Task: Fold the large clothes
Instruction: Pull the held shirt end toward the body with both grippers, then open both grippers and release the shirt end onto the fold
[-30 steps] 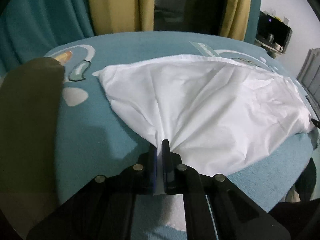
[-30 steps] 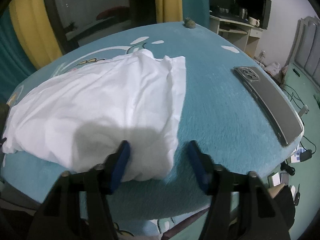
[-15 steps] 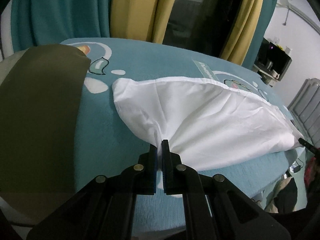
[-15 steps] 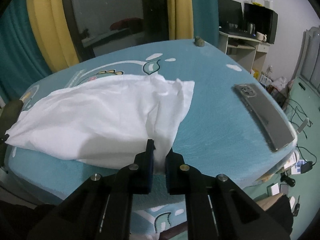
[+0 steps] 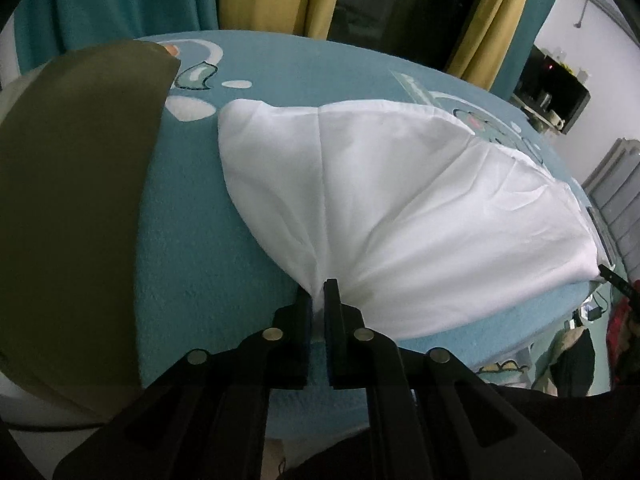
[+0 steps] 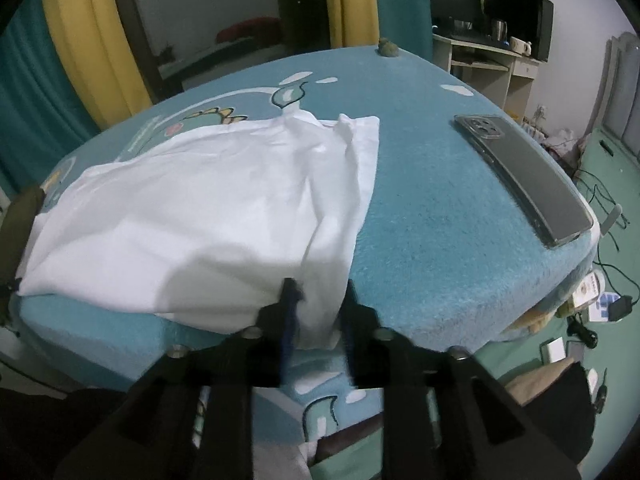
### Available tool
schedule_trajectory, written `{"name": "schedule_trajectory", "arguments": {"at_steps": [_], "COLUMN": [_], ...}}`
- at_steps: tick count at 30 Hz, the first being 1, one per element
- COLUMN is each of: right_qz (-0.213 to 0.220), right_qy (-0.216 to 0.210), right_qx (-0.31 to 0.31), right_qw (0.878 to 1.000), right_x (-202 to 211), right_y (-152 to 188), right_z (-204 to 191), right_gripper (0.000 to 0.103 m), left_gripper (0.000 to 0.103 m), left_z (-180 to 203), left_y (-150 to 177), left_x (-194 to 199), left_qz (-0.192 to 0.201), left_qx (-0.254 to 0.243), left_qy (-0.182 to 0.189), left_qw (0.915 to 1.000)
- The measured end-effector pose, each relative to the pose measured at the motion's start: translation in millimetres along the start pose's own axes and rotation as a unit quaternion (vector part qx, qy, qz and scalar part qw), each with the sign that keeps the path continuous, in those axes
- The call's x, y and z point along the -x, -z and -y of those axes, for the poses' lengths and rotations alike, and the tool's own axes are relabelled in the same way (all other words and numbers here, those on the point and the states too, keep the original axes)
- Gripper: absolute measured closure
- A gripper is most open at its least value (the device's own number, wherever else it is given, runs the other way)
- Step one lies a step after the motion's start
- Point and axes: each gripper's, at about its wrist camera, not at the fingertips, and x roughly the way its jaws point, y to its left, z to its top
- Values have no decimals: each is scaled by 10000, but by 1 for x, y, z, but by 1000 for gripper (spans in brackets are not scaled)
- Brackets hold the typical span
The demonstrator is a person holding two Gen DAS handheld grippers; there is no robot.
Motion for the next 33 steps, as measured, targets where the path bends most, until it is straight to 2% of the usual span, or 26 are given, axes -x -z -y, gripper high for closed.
{"name": "schedule_trajectory", "arguments": {"at_steps": [2, 4, 8, 12, 14, 18, 22, 27, 30, 33], "right_qz": [-57, -43, 192, 597, 677, 641, 445, 32, 195, 249], "right_qy": [131, 299, 465, 344, 135, -233, -576, -511, -609, -490], "right_qx": [83, 85, -56, -152, -195, -125, -347, -889, -1319, -1337], "right_qw": [9999, 9995, 9987, 9975, 9974, 9976, 9967, 9947, 9892, 9895], "right_x": [1, 4, 16, 20, 10, -18, -47, -81, -82, -82], "right_y": [-3, -7, -15, -32, -45, -69, -88, -100, -101, -104], "right_z": [0, 2, 8, 7, 1, -9, -5, 14, 33, 36], "right_gripper": [65, 58, 56, 53, 49, 49, 48, 47, 45, 45], "left_gripper": [89, 80, 73, 67, 67, 67, 67, 67, 67, 67], "left_z": [0, -3, -8, -4, 7, 38, 59, 75, 79, 79], "left_y": [-2, -5, -15, -32, -43, -63, -79, -95, -100, -101], "left_x": [0, 4, 19, 28, 22, 5, -17, -45, -61, -84], "left_qz": [-20, 76, 501, 855, 834, 762, 593, 345, 164, -150], "left_qx": [-14, 71, 335, 391, 190, -374, -540, -602, -687, -745], "left_qy": [-66, -181, -286, -373, -374, -471, -299, -170, -165, -299], "left_qw": [10000, 9998, 9978, 9949, 9956, 9953, 9963, 9974, 9974, 9967]}}
